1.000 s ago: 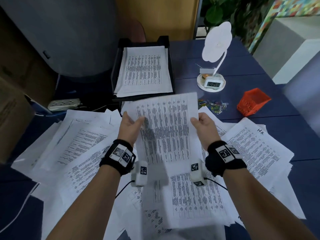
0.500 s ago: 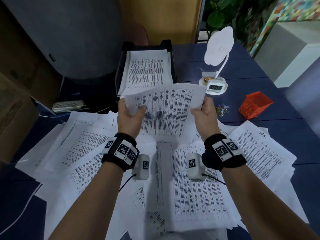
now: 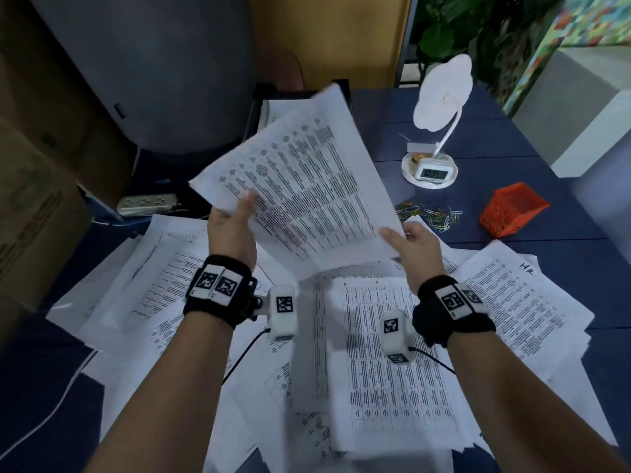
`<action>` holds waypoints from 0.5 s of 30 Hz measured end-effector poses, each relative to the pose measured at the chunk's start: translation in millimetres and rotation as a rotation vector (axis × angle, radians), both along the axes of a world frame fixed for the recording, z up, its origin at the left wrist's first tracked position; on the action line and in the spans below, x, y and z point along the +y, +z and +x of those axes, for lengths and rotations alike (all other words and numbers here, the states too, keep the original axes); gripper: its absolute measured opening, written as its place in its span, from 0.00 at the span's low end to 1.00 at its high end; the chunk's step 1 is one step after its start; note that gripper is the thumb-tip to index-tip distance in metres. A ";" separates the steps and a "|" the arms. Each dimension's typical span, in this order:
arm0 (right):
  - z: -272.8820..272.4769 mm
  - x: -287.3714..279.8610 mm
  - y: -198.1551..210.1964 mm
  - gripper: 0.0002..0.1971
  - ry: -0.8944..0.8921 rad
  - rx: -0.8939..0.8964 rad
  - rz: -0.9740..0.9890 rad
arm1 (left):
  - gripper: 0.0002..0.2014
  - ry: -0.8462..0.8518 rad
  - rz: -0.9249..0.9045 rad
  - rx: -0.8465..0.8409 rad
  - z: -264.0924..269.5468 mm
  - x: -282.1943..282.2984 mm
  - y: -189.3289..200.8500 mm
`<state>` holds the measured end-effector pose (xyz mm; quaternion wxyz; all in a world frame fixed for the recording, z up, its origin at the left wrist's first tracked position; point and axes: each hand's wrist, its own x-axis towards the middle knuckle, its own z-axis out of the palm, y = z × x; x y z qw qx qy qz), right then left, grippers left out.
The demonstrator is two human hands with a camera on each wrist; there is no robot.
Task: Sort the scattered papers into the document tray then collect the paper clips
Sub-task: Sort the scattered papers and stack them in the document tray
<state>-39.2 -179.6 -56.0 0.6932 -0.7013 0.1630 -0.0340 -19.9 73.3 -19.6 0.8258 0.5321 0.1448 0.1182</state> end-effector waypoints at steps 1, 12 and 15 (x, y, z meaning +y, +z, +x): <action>0.3 0.3 1.2 0.04 -0.015 0.003 0.114 | 0.19 0.008 -0.036 0.016 0.0 3.3 -1.5; 6.1 3.6 33.5 0.15 -0.068 -0.165 0.192 | 0.09 0.103 0.049 0.081 -0.7 27.5 -23.1; 5.7 1.4 42.3 0.13 -0.058 -0.225 0.137 | 0.12 0.026 0.379 0.075 -1.4 35.1 -27.7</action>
